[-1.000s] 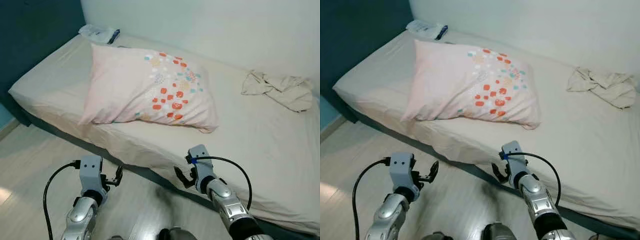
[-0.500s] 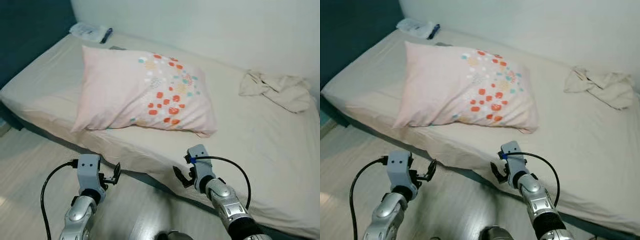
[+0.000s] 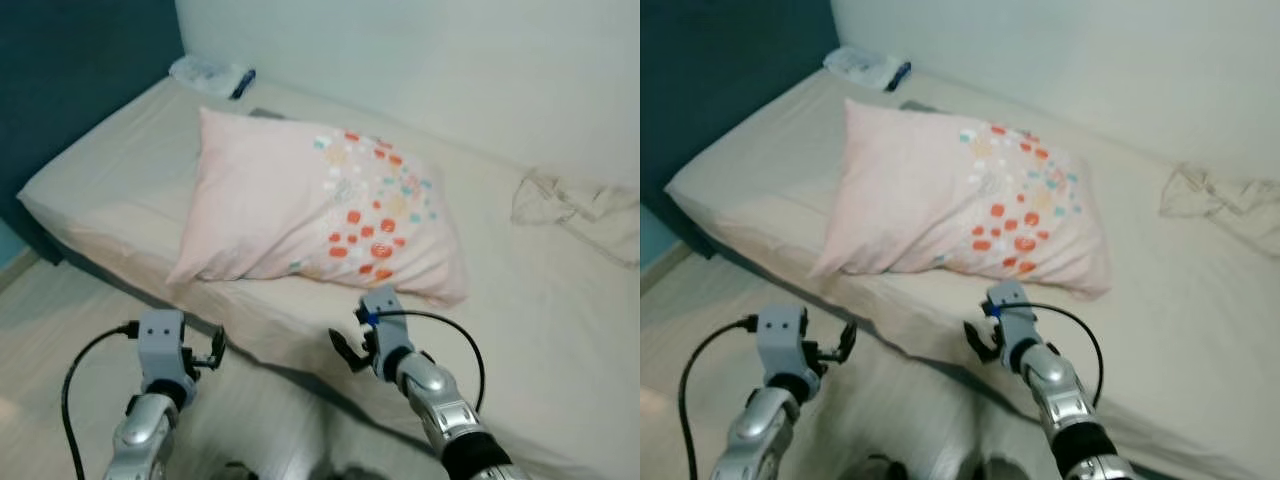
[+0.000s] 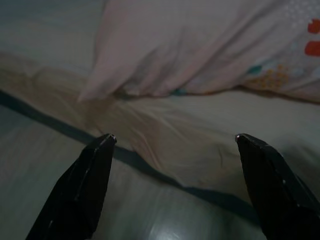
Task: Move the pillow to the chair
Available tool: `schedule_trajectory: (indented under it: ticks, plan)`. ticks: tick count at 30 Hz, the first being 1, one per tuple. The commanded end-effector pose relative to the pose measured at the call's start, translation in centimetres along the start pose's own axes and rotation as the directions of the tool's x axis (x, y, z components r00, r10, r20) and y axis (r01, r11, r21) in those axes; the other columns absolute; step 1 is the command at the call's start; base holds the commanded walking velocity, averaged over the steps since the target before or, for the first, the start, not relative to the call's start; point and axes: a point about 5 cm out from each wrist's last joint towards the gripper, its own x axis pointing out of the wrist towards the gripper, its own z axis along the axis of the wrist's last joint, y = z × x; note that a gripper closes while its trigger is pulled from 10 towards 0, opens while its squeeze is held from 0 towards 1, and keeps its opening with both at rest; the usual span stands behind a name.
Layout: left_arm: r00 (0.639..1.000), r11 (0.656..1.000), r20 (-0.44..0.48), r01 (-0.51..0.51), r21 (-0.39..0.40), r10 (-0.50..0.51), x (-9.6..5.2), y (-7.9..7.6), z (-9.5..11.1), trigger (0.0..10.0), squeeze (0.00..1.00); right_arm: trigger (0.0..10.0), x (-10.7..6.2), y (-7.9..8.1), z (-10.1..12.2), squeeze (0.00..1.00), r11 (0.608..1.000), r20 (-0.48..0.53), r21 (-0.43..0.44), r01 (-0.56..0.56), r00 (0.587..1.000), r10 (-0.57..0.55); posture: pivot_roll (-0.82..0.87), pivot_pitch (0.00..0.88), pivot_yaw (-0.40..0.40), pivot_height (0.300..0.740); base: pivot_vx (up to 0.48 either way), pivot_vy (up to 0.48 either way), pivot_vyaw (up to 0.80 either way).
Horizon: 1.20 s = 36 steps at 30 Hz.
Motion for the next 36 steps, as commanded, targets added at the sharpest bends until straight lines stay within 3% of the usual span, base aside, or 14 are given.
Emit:
schedule_trajectory:
  ticks: [1,11,18,25,28,32,33,36]
  plan:
    - [0.999,1.000,-0.033,0.008,-0.019,-0.009,-0.3,-0.5,-0.8,10.0,0.00,10.0,-0.5,-0.4,-1.0,0.00,1.000,-0.027,0.018,0.019,0.999,-0.018,-0.11,0.238,-0.072,0.721,0.375,0.000,0.00]
    - [0.999,1.000,-0.035,0.011,-0.021,-0.012,-0.3,-0.5,-0.8,10.0,0.00,10.0,-0.6,-0.5,-1.2,0.00,0.999,-0.037,0.020,0.027,0.999,-0.026,-0.11,0.235,-0.075,0.721,0.374,0.000,0.00]
    - [0.999,1.000,-0.044,0.011,-0.021,-0.012,-0.4,-0.5,-1.1,10.0,0.00,10.0,-0.5,-0.5,-1.3,0.00,0.999,-0.039,0.043,0.030,0.999,-0.028,-0.10,0.225,-0.071,0.721,0.362,0.000,-0.78]
    - [0.999,1.000,-0.034,-0.012,-0.018,0.011,-0.5,-0.1,-1.1,10.0,0.00,10.0,-0.3,-0.5,-0.7,0.00,0.996,-0.005,0.081,0.038,0.999,-0.037,-0.10,0.218,-0.069,0.721,0.000,0.000,-0.11]
    - [0.999,1.000,-0.033,-0.013,-0.015,0.013,-0.6,-0.1,-1.1,10.0,0.00,10.0,0.2,-0.6,0.1,0.00,0.981,0.023,0.193,0.035,0.999,-0.040,-0.10,0.216,-0.066,0.721,0.000,0.000,0.00]
    - [0.999,1.000,-0.032,-0.016,-0.011,0.015,-0.6,0.0,-1.1,10.0,0.00,10.0,0.6,-0.7,0.6,0.00,0.963,0.025,0.266,0.044,0.998,-0.053,-0.09,0.221,-0.065,0.721,0.000,0.000,0.00]
    - [0.999,1.000,-0.031,-0.029,0.003,0.029,-0.6,0.1,-1.1,10.0,0.00,10.0,1.1,-0.8,1.1,0.00,0.937,0.018,0.345,0.060,0.997,-0.071,-0.09,0.222,-0.064,0.721,0.000,0.000,0.00]
    - [0.999,0.999,-0.029,-0.042,0.018,0.042,-0.6,0.3,-1.0,10.0,0.00,10.0,1.5,-0.8,1.5,0.00,0.922,0.014,0.381,0.068,0.997,-0.079,-0.09,0.225,-0.062,0.721,0.000,0.000,0.00]
